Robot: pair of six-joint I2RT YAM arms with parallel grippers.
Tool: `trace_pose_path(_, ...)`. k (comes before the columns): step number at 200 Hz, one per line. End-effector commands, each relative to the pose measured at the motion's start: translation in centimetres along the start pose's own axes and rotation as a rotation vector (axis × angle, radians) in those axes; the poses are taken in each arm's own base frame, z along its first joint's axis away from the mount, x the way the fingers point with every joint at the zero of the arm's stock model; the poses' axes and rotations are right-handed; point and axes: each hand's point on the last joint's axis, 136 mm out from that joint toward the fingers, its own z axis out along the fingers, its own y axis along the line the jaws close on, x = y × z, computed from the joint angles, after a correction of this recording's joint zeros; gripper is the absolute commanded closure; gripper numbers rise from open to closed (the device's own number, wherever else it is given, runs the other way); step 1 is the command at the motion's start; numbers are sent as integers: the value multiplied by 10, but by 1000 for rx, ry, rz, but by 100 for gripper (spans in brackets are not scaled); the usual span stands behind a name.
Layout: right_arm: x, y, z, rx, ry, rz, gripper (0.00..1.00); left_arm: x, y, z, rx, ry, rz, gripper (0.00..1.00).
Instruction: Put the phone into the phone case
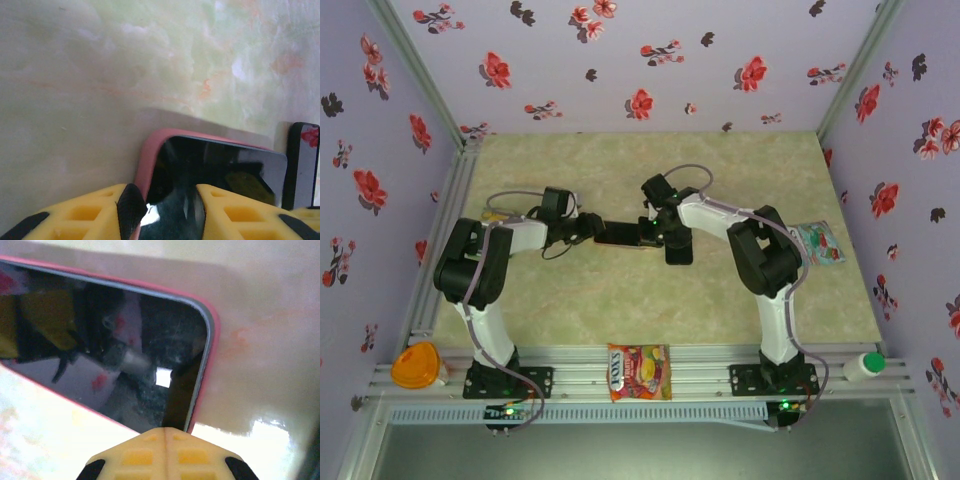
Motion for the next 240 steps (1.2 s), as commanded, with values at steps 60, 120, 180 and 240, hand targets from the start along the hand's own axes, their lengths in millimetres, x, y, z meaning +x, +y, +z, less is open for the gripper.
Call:
trace_pose_path(60, 67, -57, 74, 142, 219, 65, 100, 20, 9, 0, -38, 59, -12, 59)
trace_pose_path(120, 48, -20, 36, 25, 118, 74, 100, 15, 7, 1, -44, 54, -7, 59)
trace_pose_path(180, 20, 17, -18, -59, -12, 49, 98, 4, -1, 1, -37, 43, 13, 59)
trace_pose_path(240, 6, 39, -50, -118, -67, 23, 92, -4, -5, 5, -33, 40, 29, 59)
